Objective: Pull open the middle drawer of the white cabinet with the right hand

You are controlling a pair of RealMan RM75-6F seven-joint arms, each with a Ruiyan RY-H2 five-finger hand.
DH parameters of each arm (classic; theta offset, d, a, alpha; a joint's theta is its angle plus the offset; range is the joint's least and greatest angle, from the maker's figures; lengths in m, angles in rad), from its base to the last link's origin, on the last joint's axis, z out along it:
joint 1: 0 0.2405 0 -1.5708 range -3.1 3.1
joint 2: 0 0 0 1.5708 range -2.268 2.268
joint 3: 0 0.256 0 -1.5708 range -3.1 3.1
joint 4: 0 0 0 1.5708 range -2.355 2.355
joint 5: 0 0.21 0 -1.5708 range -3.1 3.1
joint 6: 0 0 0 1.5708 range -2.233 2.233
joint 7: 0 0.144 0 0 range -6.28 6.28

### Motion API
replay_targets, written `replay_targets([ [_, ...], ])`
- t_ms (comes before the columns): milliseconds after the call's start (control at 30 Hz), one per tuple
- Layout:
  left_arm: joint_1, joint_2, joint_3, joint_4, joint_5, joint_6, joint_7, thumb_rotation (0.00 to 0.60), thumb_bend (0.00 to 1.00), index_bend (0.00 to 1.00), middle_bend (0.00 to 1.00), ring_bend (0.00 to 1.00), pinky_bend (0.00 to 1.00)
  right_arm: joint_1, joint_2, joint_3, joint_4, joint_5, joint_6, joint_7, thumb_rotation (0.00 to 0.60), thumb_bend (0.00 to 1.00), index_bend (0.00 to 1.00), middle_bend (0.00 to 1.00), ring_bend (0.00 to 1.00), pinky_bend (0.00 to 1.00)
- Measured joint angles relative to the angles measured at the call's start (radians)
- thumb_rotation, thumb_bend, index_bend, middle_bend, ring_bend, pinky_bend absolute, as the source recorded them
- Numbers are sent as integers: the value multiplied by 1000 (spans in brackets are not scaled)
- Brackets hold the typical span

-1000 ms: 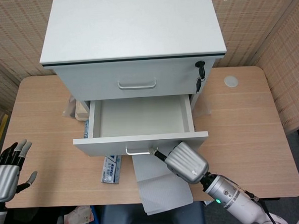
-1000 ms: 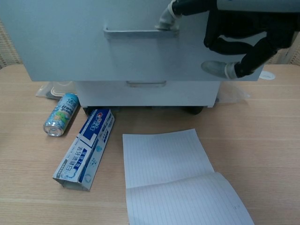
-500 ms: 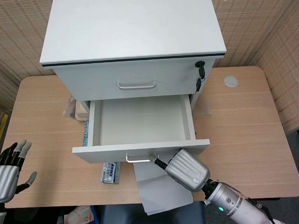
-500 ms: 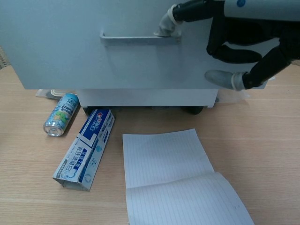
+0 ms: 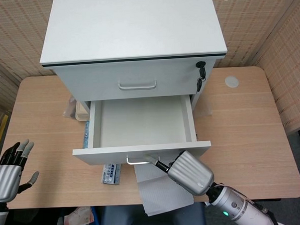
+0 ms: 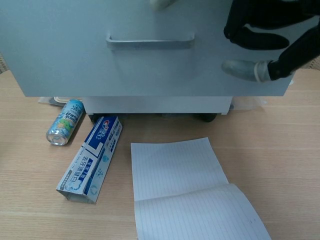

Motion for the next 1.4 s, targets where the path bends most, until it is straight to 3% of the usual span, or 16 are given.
replay_targets([
  [300,-3,4,0,-13,1,-3,10,600,289,0,0,25,114,-35,3,-2,22,-121,28,100,600,242,88,836,922,897],
  [533,-3,6,2,-23,6,-1,16,600,289,0,0,25,114,-43,22,-37,65,-245,27,318,600,252,323,836,919,897],
  [667,-3,5,3,-24,7,-1,15,600,289,0,0,25,114,-60,56,-71,109,-344,54,443,600,265,389,833,919,897],
  [800,-4,5,3,-22,3,-6,13,600,289,0,0,25,114,-111,90,-100,146,-389,124,478,600,271,414,833,918,897],
  [1167,-12,2,-4,-17,-8,-14,7,600,290,0,0,25,114,-314,183,-159,233,-420,349,498,600,278,420,822,899,897],
  [1400,-18,-5,-10,-17,-26,-27,-8,600,289,0,0,25,115,-433,201,-165,330,-325,468,521,600,279,420,775,824,896],
])
